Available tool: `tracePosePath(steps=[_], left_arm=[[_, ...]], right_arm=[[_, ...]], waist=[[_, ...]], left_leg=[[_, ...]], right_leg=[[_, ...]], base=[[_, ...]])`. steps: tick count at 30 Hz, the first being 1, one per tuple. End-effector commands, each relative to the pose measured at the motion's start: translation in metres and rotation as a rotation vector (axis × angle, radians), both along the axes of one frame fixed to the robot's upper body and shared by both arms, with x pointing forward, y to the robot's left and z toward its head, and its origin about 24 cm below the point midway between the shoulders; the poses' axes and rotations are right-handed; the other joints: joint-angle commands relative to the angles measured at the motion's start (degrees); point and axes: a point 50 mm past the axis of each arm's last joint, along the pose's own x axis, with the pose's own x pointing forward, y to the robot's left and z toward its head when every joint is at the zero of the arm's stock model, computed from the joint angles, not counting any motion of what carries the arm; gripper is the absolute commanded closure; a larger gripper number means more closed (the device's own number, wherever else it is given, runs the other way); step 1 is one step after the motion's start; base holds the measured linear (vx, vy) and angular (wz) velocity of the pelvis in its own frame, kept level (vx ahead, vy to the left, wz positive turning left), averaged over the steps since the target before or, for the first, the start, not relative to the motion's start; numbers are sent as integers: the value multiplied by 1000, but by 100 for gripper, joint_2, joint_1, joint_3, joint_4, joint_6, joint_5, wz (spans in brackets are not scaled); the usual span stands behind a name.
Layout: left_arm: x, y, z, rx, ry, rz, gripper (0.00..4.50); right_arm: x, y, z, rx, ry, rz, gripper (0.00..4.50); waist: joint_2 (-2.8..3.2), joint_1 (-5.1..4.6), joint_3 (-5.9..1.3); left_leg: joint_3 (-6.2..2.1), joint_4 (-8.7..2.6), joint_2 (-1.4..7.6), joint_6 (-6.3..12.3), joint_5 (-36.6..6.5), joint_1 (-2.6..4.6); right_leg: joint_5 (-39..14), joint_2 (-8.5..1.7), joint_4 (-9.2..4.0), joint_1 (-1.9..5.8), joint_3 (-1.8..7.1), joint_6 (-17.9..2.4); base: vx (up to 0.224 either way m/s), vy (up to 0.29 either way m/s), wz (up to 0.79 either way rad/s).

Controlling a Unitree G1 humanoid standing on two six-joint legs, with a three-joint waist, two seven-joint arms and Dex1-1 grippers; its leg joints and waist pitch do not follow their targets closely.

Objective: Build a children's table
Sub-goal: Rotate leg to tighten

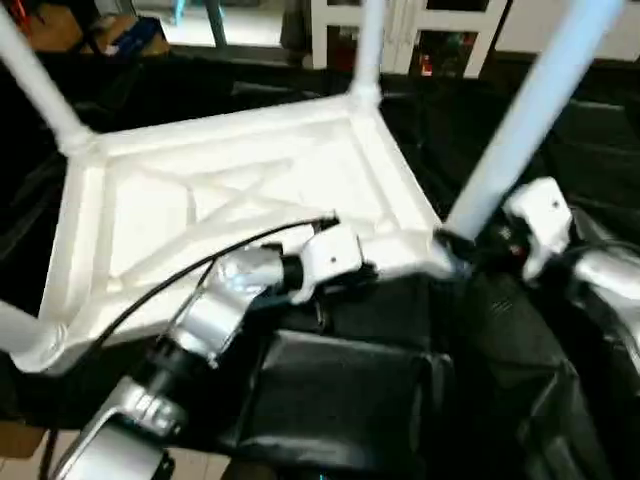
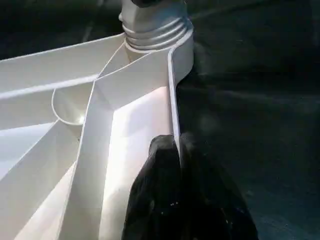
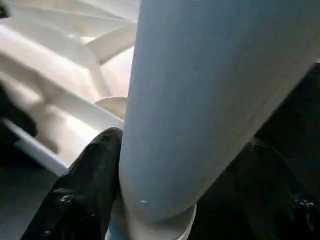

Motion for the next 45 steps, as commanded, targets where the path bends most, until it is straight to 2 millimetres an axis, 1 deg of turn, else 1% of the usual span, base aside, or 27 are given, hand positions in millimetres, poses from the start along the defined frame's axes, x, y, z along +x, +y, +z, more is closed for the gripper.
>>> tracePosePath(steps=[1,2,7,8,9,11,14,16,20,24,26,28,30,31,32,33,34,35,36,37,38,39,40,41,42,43,45], left_arm=[[-7,6,-10,31,38,-37,450],[-7,7,-10,34,38,-36,450],[-6,9,-10,37,34,-35,450],[-6,10,-9,37,34,-35,450],[-6,10,-9,36,34,-35,450],[-6,10,-9,36,35,-34,450],[-6,11,-9,36,35,-34,450],[-7,11,-9,36,35,-34,450],[-8,10,-10,35,38,-35,450],[-8,8,-10,31,40,-30,450],[-7,5,-10,29,39,-20,450],[-6,0,-9,25,35,-4,450],[-3,-13,-6,2,31,22,450],[-3,-14,-6,1,30,23,450],[-2,-17,-5,-4,29,30,450],[-1,-23,-4,-10,26,33,450],[1,-36,-1,-27,16,50,450],[2,-47,2,-40,9,64,450],[4,-61,6,-53,-4,90,450],[4,-61,6,-53,-4,90,450],[5,-73,9,-72,-10,109,450],[4,-81,11,-82,-13,113,450],[5,-89,14,-91,-29,116,450],[5,-91,15,-87,-43,114,450],[5,-91,15,-87,-43,114,450],[8,-90,15,-75,-61,125,450],[11,-84,14,-64,-69,140,450]], right_arm=[[-2,-19,6,15,-6,-58,113],[-3,-19,6,30,-3,-56,113],[-5,-19,6,70,17,-31,142],[-5,-18,5,97,26,-20,142],[-4,-17,5,112,27,-17,162],[-4,-17,5,122,29,-14,167],[-4,-17,5,138,34,-14,207],[-4,-17,4,154,39,-23,212],[-4,-17,0,189,56,-48,248],[-4,-13,-6,208,73,-78,257],[-3,-8,-11,213,85,-109,260],[0,-2,-18,224,104,-152,261],[10,8,-29,254,129,-278,261],[11,8,-29,255,130,-281,261],[13,10,-31,263,134,-313,261],[19,12,-35,281,142,-382,261],[29,13,-42,308,144,-554,261],[37,16,-48,325,150,-691,261],[45,20,-53,340,131,-832,261],[45,20,-53,340,131,-832,261],[51,26,-53,360,88,-886,261],[55,30,-52,359,63,-913,261],[61,38,-51,367,46,-914,261],[64,43,-49,364,46,-890,261],[64,43,-49,364,46,-890,261],[68,50,-43,367,23,-829,261],[70,53,-36,347,-6,-779,261]], waist=[[-76,4,-496],[-101,-1,-507],[-94,6,-522],[-105,4,-528],[-109,7,-537],[-105,7,-535],[-113,3,-543],[-125,-3,-549],[-120,-6,-558],[-126,-8,-565],[-114,-9,-564],[-121,-24,-557],[-117,-70,-536],[-118,-96,-528],[-127,-112,-530],[-120,-112,-528],[-117,-130,-518],[-81,-189,-508],[-92,-241,-505],[-93,-254,-507],[-104,-238,-525],[-93,-256,-533],[-102,-260,-535],[-121,-273,-554],[-124,-283,-550],[-153,-275,-568],[-157,-284,-576]], left_leg=[[-307,-494,659,1106,-622,140],[-304,-492,656,1090,-630,139],[-304,-475,647,1094,-481,142],[-308,-466,643,1153,-359,125],[-307,-458,642,1186,-312,128],[-306,-454,641,1217,-283,122],[-303,-454,640,1193,-330,131],[-305,-452,637,1183,-319,123],[-305,-445,635,1197,-260,123],[-301,-442,631,1196,-233,123],[-302,-446,634,1171,-228,134],[-303,-456,628,1107,-332,122],[-314,-488,617,892,-614,106],[-318,-496,607,816,-715,101],[-320,-503,600,668,-918,117],[-316,-514,607,566,-1073,151],[-313,-520,603,528,-1110,146],[-318,-529,583,397,-1145,139],[-347,-531,564,200,-1306,116],[-355,-533,554,117,-1413,133],[-348,-530,556,59,-1532,159],[-337,-530,555,76,-1492,140],[-338,-536,560,85,-1478,132],[-321,-527,547,160,-1447,143],[-305,-520,535,294,-1379,120],[-294,-508,540,446,-1245,111],[-285,-490,543,650,-1048,90]], right_leg=[[-1423,-352,-254,380,275,-1458],[-1432,-357,-255,387,277,-1452],[-1334,-354,-239,383,279,-1459],[-1225,-353,-217,391,274,-1474],[-1203,-357,-213,393,272,-1485],[-1210,-355,-213,392,268,-1489],[-1349,-350,-231,390,263,-1454],[-1362,-352,-227,394,262,-1435],[-1348,-349,-220,394,260,-1430],[-1369,-343,-223,391,256,-1412],[-1396,-334,-224,376,255,-1408],[-1537,-335,-240,380,252,-1376],[-1904,-335,-291,377,247,-1261],[-2031,-330,-307,371,240,-1229],[-2228,-332,-332,372,238,-1149],[-2275,-331,-350,354,248,-1133],[-2274,-322,-354,341,253,-1135],[-2346,-296,-359,302,238,-1104],[-2570,-316,-366,326,218,-1019],[-2715,-316,-390,318,207,-959],[-2759,-341,-422,334,212,-880],[-2545,-347,-416,325,223,-924],[-2436,-335,-408,324,217,-948],[-2250,-327,-400,332,217,-1003],[-2039,-320,-389,358,221,-1075],[-1863,-335,-362,377,229,-1131],[-1680,-337,-334,395,229,-1208]], base=[[0,0,0],[0,0,0],[0,0,0],[0,0,0],[0,0,0],[0,0,0],[0,0,0],[0,0,0],[0,0,0],[0,0,0],[0,0,0],[0,0,0],[0,0,0],[0,0,0],[0,0,0],[0,0,0],[0,0,0],[0,0,0],[-51,9,-7],[-51,9,-7],[0,0,0],[0,0,0],[0,0,0],[0,0,0],[0,0,0],[0,0,0],[0,0,0]])
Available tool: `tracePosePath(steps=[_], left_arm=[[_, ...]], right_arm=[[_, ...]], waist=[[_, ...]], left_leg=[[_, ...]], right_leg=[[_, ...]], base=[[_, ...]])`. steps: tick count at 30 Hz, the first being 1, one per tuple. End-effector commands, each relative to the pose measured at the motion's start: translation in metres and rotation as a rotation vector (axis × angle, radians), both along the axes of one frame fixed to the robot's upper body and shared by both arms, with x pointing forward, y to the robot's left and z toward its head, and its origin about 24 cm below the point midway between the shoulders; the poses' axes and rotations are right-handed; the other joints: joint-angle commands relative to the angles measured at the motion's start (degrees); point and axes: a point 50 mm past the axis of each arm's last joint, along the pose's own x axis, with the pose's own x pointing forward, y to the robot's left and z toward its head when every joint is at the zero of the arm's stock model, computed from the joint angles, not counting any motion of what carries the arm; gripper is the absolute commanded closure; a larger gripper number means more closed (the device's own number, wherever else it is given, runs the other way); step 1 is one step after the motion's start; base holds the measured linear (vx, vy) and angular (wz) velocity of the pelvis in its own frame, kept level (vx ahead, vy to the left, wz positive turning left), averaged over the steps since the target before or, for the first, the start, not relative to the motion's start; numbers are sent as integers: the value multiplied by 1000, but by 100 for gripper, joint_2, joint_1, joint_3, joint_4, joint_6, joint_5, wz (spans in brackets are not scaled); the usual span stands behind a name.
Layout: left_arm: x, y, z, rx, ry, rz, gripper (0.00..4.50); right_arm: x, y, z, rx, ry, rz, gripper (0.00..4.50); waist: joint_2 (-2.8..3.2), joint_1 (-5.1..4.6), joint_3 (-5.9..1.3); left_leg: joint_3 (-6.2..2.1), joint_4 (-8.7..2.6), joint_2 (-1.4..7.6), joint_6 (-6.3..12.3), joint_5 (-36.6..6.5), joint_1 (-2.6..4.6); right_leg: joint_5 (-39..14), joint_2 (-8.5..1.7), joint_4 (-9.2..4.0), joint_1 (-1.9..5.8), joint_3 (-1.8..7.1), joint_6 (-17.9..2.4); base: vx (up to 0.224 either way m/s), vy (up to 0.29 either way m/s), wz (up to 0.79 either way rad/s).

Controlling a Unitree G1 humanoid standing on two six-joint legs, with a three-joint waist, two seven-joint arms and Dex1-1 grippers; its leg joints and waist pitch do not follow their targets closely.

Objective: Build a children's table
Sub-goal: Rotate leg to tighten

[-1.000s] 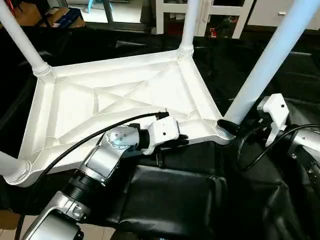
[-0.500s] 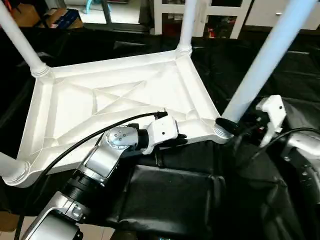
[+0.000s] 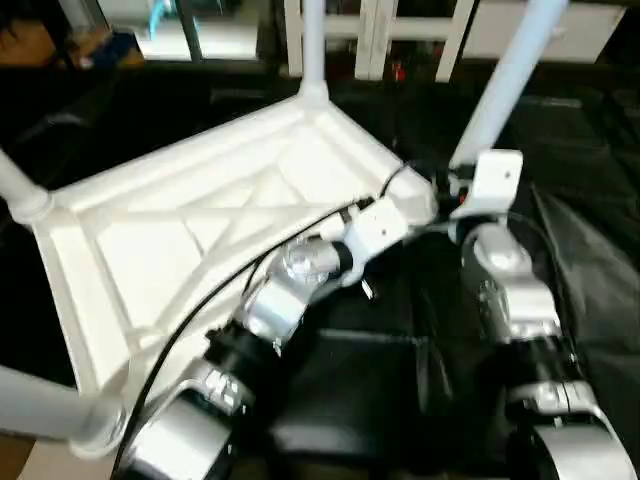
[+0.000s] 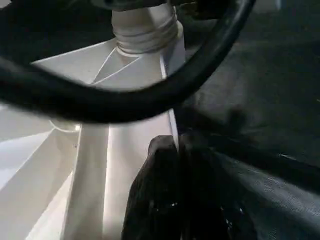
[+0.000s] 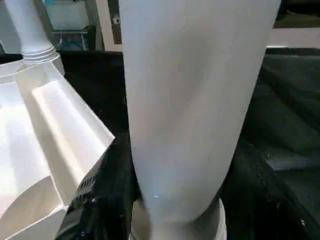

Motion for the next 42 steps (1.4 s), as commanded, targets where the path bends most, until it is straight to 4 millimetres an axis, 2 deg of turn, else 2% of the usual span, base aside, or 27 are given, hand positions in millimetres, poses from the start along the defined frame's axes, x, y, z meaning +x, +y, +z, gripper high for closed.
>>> tracePosePath(steps=[1,4,6,8,9,11,12,13,15,16,17,18,19,20,22,23,25,27,28,29,30,31,32,34,36,39,42], left_arm=[[-13,-21,11,-9,-67,-170,450],[-8,-4,7,26,-100,-164,450],[-7,5,5,40,-120,-171,450],[-6,15,2,50,-129,-166,450],[-6,18,1,52,-130,-163,450],[-5,25,-1,58,-128,-154,450],[-5,26,-1,60,-129,-151,450],[-5,31,-4,66,-127,-154,450],[-5,32,-5,68,-127,-158,450],[-5,32,-5,70,-127,-160,450],[-6,32,-7,70,-131,-184,450],[-6,32,-7,70,-131,-184,450],[-6,32,-7,70,-131,-184,450],[-6,29,-7,57,-144,-204,450],[-6,26,-6,43,-156,-224,450],[-7,22,-3,20,-164,-254,450],[-8,20,-2,10,-166,-268,450],[-12,11,2,-26,-178,-333,450],[-12,11,2,-26,-178,-333,450],[-15,3,7,-46,-214,-390,450],[-15,3,7,-46,-214,-390,450],[-17,-1,10,-59,-230,-418,450],[-19,-9,14,-77,-248,-460,450],[-20,-11,15,-82,-253,-475,450],[-21,-15,17,-92,-262,-499,450],[-25,-23,20,-108,-277,-546,450],[-33,-32,22,-146,-280,-599,450]], right_arm=[[0,-6,-13,-24,64,8,261],[-6,-8,1,-119,-19,122,192],[-11,-10,7,-161,-56,182,189],[-23,-20,14,-206,-94,227,179],[-28,-23,16,-213,-104,240,166],[-42,-30,19,-229,-120,284,153],[-45,-31,19,-231,-123,294,144],[-61,-34,18,-245,-124,344,137],[-67,-36,18,-252,-124,357,126],[-70,-36,18,-257,-124,365,126],[-87,-39,14,-258,-118,384,104],[-87,-39,14,-258,-118,384,96],[-87,-39,14,-258,-118,384,93],[-100,-42,9,-256,-102,355,87],[-107,-45,6,-254,-92,327,63],[-117,-49,0,-255,-76,274,53],[-122,-52,-3,-256,-67,247,32],[-139,-53,-15,-241,-45,216,32],[-139,-53,-15,-241,-45,216,32],[-153,-47,-26,-202,-4,252,32],[-153,-47,-26,-202,-4,252,32],[-158,-41,-31,-183,23,291,32],[-167,-30,-40,-156,81,369,32],[-170,-28,-42,-149,97,388,32],[-175,-22,-48,-136,144,439,32],[-180,-18,-56,-85,205,447,32],[-177,-26,-63,-99,222,325,32]], waist=[[-133,33,-562],[-124,47,-574],[-120,109,-602],[-104,166,-630],[-97,220,-631],[-89,248,-616],[-89,269,-610],[-46,293,-595],[-86,279,-585],[-65,276,-572],[-41,268,-545],[-61,293,-543],[-77,280,-537],[-67,257,-540],[-71,288,-543],[-48,269,-555],[-57,286,-558],[49,308,-563],[22,316,-575],[48,314,-582],[56,316,-578],[107,332,-585],[141,329,-596],[126,347,-607],[160,364,-606],[184,439,-629],[150,420,-641]], left_leg=[[-278,-516,531,748,-1005,78],[-277,-492,538,991,-815,79],[-252,-462,550,1190,-490,130],[-247,-425,557,1365,-130,109],[-245,-419,590,1477,69,135],[-266,-421,598,1566,135,94],[-268,-431,627,1538,54,114],[-279,-446,628,1487,-47,107],[-289,-469,625,1395,-253,84],[-292,-480,616,1348,-346,78],[-288,-498,608,1235,-632,75],[-276,-518,620,1097,-890,105],[-287,-533,610,1036,-978,92],[-316,-549,605,946,-1047,52],[-283,-555,613,835,-1203,135],[-299,-567,607,805,-1194,105],[-283,-570,603,799,-1223,102],[-282,-569,600,778,-1278,113],[-260,-570,598,770,-1315,149],[-273,-574,590,787,-1322,135],[-271,-579,596,817,-1334,123],[-265,-587,614,795,-1426,172],[-265,-587,612,789,-1471,178],[-265,-591,624,818,-1422,182],[-274,-593,623,842,-1362,130],[-258,-589,647,828,-1282,193],[-287,-602,655,839,-1098,87]], right_leg=[[-1641,-343,-310,367,232,-1247],[-1475,-317,-270,365,222,-1300],[-1137,-296,-226,332,233,-1383],[-818,-301,-155,350,239,-1458],[-653,-292,-131,317,237,-1479],[-680,-302,-109,349,226,-1458],[-823,-311,-131,336,230,-1440],[-959,-308,-152,340,227,-1393],[-1131,-324,-175,357,230,-1359],[-1239,-322,-198,358,226,-1335],[-1510,-329,-244,348,230,-1273],[-1775,-330,-310,334,242,-1137],[-1850,-327,-304,338,236,-1125],[-1947,-337,-301,365,227,-1085],[-2060,-319,-362,288,247,-1001],[-1986,-314,-331,316,243,-1035],[-2019,-321,-355,294,251,-976],[-2041,-332,-373,281,254,-968],[-2048,-310,-396,257,251,-944],[-1958,-305,-368,271,253,-977],[-1941,-300,-381,271,252,-960],[-1891,-289,-371,241,255,-1002],[-1837,-279,-364,259,253,-1006],[-1643,-287,-342,265,266,-1073],[-1624,-316,-320,307,267,-1071],[-1512,-304,-328,263,287,-1102],[-1214,-340,-242,339,287,-1178]], base=[[0,0,0],[0,0,0],[0,0,0],[0,0,0],[0,0,0],[0,0,0],[0,0,0],[0,0,0],[0,0,0],[0,0,0],[0,0,0],[0,0,0],[0,0,0],[0,0,0],[0,0,0],[0,0,0],[0,0,0],[0,0,0],[0,0,0],[0,0,0],[0,0,0],[0,0,0],[0,0,0],[0,0,0],[0,0,0],[0,0,0],[0,0,0]])
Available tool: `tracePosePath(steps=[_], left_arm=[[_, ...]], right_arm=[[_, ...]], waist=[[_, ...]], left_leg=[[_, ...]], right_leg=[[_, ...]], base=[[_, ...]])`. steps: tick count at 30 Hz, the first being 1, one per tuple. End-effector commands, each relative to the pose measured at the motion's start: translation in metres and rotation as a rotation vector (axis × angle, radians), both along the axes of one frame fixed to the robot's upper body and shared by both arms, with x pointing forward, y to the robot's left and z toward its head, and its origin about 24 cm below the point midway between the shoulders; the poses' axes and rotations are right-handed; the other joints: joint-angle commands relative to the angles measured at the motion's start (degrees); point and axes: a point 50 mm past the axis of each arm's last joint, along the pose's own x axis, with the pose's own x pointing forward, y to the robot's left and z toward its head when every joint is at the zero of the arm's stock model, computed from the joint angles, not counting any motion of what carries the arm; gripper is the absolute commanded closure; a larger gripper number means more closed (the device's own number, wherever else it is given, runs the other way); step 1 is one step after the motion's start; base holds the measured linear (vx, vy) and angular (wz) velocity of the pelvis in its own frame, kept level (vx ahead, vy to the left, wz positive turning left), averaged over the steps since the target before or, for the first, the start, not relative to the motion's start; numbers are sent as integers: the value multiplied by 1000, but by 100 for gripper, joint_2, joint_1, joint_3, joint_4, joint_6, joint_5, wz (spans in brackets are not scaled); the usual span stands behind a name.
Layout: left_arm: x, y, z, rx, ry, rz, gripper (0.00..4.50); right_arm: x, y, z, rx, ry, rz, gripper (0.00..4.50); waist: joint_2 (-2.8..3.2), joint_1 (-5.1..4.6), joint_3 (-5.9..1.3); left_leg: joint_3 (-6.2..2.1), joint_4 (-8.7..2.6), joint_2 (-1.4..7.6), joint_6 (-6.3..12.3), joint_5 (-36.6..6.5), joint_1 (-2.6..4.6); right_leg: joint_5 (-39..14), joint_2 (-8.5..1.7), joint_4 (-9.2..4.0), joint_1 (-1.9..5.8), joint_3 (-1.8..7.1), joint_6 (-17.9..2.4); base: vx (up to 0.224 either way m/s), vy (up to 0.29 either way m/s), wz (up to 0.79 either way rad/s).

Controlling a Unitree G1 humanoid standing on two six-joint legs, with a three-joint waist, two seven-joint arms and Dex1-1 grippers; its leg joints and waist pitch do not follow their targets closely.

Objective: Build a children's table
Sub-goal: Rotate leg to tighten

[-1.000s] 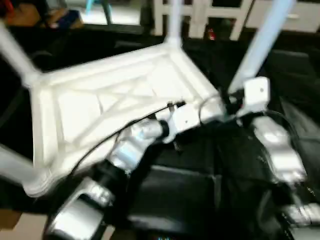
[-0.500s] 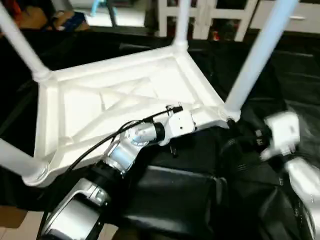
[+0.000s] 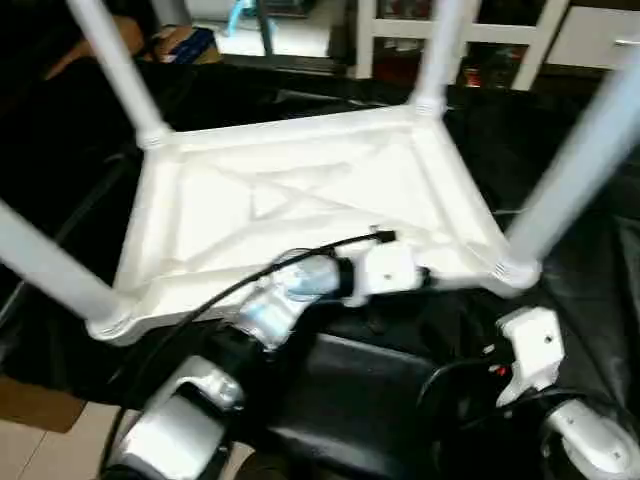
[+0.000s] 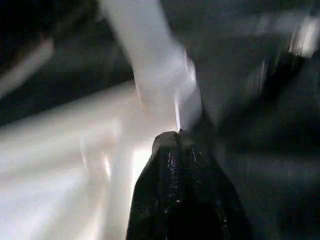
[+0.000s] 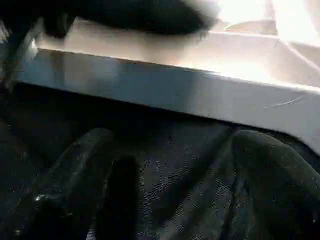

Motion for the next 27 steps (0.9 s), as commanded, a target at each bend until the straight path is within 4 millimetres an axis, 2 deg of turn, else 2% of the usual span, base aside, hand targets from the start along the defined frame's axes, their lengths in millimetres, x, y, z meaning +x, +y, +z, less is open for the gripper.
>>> tracePosePath(steps=[1,3,4,7,9,12,13,14,15,16,17,18,19,20,21,22,24,25,26,27], left_arm=[[-4,-4,5,-17,-23,-44,450],[-4,-5,2,-6,-36,-45,450],[-3,-5,2,-3,-38,-38,450],[9,4,-3,30,-83,63,450],[14,15,0,-6,-53,103,450],[15,25,4,-59,-26,117,450],[13,36,10,-131,25,128,450],[12,46,14,-176,65,146,450],[11,51,15,-196,83,154,450],[10,62,17,-218,119,176,450],[10,62,17,-218,119,176,450],[4,77,16,-235,175,198,450],[2,83,15,-240,198,203,450],[-3,90,15,-245,219,211,450],[-3,90,15,-245,219,211,450],[-9,99,14,-248,243,221,450],[-20,112,12,-253,277,246,450],[-23,116,12,-256,288,255,450],[-27,120,11,-258,302,264,450],[-30,123,11,-260,314,271,450]], right_arm=[[0,-6,-4,-20,13,-57,32],[3,-9,-4,-18,-2,-97,32],[3,-9,-4,-17,-6,-97,32],[7,-10,-5,-16,-26,-76,32],[8,-9,-5,-4,-46,-58,32],[8,-7,-3,8,-78,-47,32],[9,-6,1,5,-121,-41,32],[13,-7,6,16,-153,-47,32],[15,-8,8,23,-167,-51,32],[22,-10,15,28,-196,-57,32],[22,-10,15,28,-196,-57,32],[35,-14,29,21,-232,-47,32],[40,-16,35,15,-247,-38,32],[45,-17,45,10,-271,-35,32],[45,-17,45,10,-271,-35,32],[50,-19,54,3,-300,-38,32],[54,-21,66,-4,-333,-42,32],[55,-21,68,-6,-339,-42,32],[55,-21,70,-8,-346,-42,32],[56,-21,71,-9,-351,-42,32]], waist=[[-184,-52,-491],[-222,-97,-486],[-210,-108,-487],[-288,-206,-490],[-265,-244,-476],[-255,-275,-482],[-276,-279,-491],[-301,-274,-510],[-266,-272,-507],[-259,-272,-521],[-254,-293,-520],[-257,-296,-515],[-288,-292,-539],[-275,-290,-537],[-299,-282,-545],[-323,-287,-529],[-291,-249,-557],[-322,-232,-562],[-336,-220,-565],[-327,-198,-559]], left_leg=[[-329,-557,615,763,-1157,142],[-332,-548,588,792,-1219,109],[-333,-546,579,783,-1253,109],[-336,-536,560,760,-1435,103],[-353,-543,563,725,-1476,100],[-351,-553,583,753,-1405,98],[-344,-551,581,780,-1394,106],[-339,-549,597,819,-1259,97],[-342,-551,602,868,-1228,95],[-341,-542,604,881,-1194,115],[-351,-535,600,942,-1054,99],[-335,-535,589,968,-1060,107],[-341,-518,601,982,-913,136],[-326,-509,592,1025,-789,139],[-306,-501,595,1044,-733,177],[-290,-502,586,1054,-744,165],[-297,-493,608,994,-632,201],[-301,-494,615,996,-537,188],[-287,-496,612,964,-546,209],[-276,-510,608,877,-658,227]], right_leg=[[-1167,-320,-273,269,216,-1316],[-1358,-342,-296,300,227,-1220],[-1444,-346,-301,304,225,-1192],[-1856,-336,-350,304,219,-1023],[-2110,-342,-372,299,216,-952],[-1910,-325,-338,294,209,-1097],[-1866,-310,-344,284,205,-1106],[-1654,-339,-295,309,212,-1221],[-1604,-331,-271,300,208,-1284],[-1537,-324,-257,294,207,-1316],[-1382,-309,-228,302,201,-1368],[-1411,-285,-246,286,194,-1342],[-1229,-311,-190,305,210,-1440],[-1192,-279,-180,296,201,-1422],[-1187,-275,-174,278,213,-1426],[-1257,-266,-199,271,215,-1398],[-1176,-267,-150,267,215,-1393],[-1121,-269,-132,284,218,-1375],[-1155,-257,-135,263,223,-1362],[-1293,-244,-154,247,225,-1327]], base=[[0,0,0],[0,0,0],[0,0,0],[0,0,0],[0,0,0],[0,0,0],[0,0,0],[0,0,0],[0,0,0],[0,0,0],[0,0,0],[0,0,0],[0,0,0],[0,0,0],[0,0,0],[0,0,0],[0,0,0],[0,0,0],[0,0,0],[0,0,0]])
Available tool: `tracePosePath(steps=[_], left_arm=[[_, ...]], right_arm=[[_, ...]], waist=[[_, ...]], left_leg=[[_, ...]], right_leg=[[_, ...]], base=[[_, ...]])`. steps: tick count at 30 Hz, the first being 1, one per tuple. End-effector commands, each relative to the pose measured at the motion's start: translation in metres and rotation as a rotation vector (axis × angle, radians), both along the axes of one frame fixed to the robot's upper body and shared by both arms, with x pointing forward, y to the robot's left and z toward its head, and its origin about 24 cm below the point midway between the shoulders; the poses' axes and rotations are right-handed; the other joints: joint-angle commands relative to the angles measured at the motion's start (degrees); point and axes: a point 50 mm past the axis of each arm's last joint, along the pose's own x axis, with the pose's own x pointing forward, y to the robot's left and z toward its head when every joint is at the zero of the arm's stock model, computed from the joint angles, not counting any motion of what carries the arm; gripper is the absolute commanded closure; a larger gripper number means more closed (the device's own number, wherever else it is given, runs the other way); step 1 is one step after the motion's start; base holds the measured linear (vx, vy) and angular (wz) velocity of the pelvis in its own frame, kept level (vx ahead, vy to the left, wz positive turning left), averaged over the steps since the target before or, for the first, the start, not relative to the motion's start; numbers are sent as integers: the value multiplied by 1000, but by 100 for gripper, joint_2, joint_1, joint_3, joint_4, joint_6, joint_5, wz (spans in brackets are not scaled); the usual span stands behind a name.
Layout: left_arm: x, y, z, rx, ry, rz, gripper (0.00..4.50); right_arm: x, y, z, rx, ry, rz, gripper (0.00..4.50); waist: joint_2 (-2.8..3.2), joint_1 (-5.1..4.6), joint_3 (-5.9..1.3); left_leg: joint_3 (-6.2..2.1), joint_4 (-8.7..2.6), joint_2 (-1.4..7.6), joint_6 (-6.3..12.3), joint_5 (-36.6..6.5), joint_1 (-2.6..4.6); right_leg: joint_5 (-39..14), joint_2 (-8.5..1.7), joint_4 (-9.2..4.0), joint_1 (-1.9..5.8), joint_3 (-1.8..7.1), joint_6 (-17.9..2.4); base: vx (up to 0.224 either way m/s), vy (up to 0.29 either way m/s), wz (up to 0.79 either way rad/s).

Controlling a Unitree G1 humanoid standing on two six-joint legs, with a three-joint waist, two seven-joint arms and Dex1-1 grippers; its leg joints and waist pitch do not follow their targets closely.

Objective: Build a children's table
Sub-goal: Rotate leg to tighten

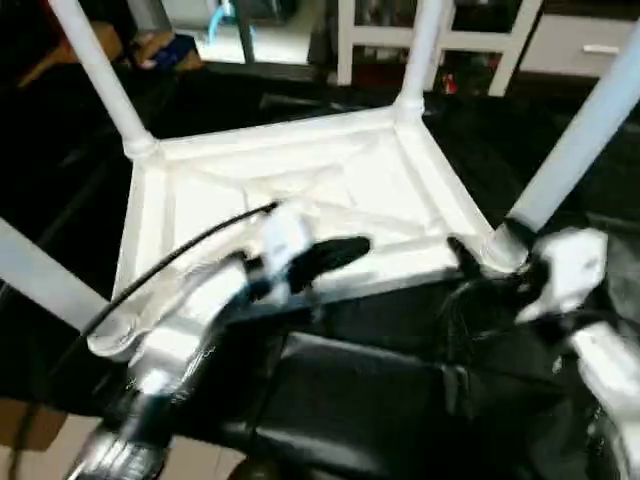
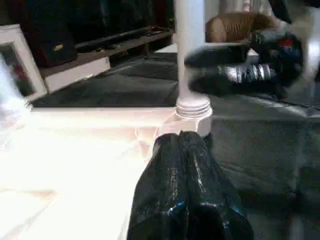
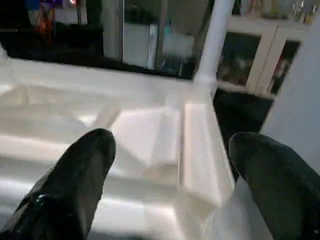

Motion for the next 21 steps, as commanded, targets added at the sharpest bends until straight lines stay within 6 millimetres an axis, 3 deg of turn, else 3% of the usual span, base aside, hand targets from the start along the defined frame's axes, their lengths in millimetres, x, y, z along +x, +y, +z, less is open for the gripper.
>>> tracePosePath(steps=[1,2,4,5,6,10,11,13,16,17,21], left_arm=[[-8,6,8,-13,9,11,450],[-8,6,8,-13,9,11,450],[-16,18,6,-9,44,57,450],[-21,24,6,-21,69,78,450],[-25,30,8,-40,98,98,450],[-45,48,5,-77,215,133,418],[-54,54,2,-80,260,145,418],[-71,64,0,-106,333,162,392],[-83,73,2,-131,383,188,376],[-87,78,4,-134,395,205,372],[-99,97,4,-127,444,252,333]], right_arm=[[-1,0,5,9,-10,-2,32],[-1,0,5,9,-10,-2,32],[-5,9,3,19,-9,41,32],[-9,16,2,33,-4,81,32],[-14,24,-1,46,9,136,32],[-27,39,-12,42,64,234,22],[-29,37,-18,44,77,210,22],[-33,27,-23,55,67,136,22],[-39,15,-22,55,8,61,22],[-42,10,-20,52,-24,31,22],[-47,-6,-13,60,-104,-90,22]], waist=[[-103,-3,-477],[-139,21,-477],[-154,37,-475],[-168,15,-468],[-175,15,-451],[-160,26,-416],[-210,23,-404],[-207,9,-372],[-216,48,-381],[-225,53,-341],[-254,37,-310]], left_leg=[[-286,-535,604,813,-744,205],[-279,-545,614,694,-868,229],[-275,-565,621,545,-1063,233],[-287,-574,605,487,-1134,181],[-277,-584,596,450,-1267,203],[-308,-644,610,134,-1761,225],[-320,-659,608,46,-1896,208],[-334,-694,611,-67,-2114,173],[-302,-700,595,-328,-2587,316],[-312,-731,600,-378,-2741,285],[-374,-760,568,-481,-3086,245]], right_leg=[[-1353,-243,-239,251,196,-1320],[-1406,-252,-251,247,209,-1303],[-1507,-257,-254,247,232,-1252],[-1598,-259,-240,276,233,-1187],[-1772,-240,-281,231,239,-1113],[-2108,-214,-302,196,254,-971],[-2164,-223,-297,202,262,-931],[-2344,-233,-316,193,276,-855],[-2507,-175,-358,76,290,-731],[-2585,-181,-380,79,300,-669],[-3105,-193,-397,85,298,-335]], base=[[0,0,0],[0,0,0],[0,0,0],[0,0,0],[0,0,0],[0,0,0],[0,0,0],[0,0,0],[0,0,0],[0,0,0],[0,0,0]])
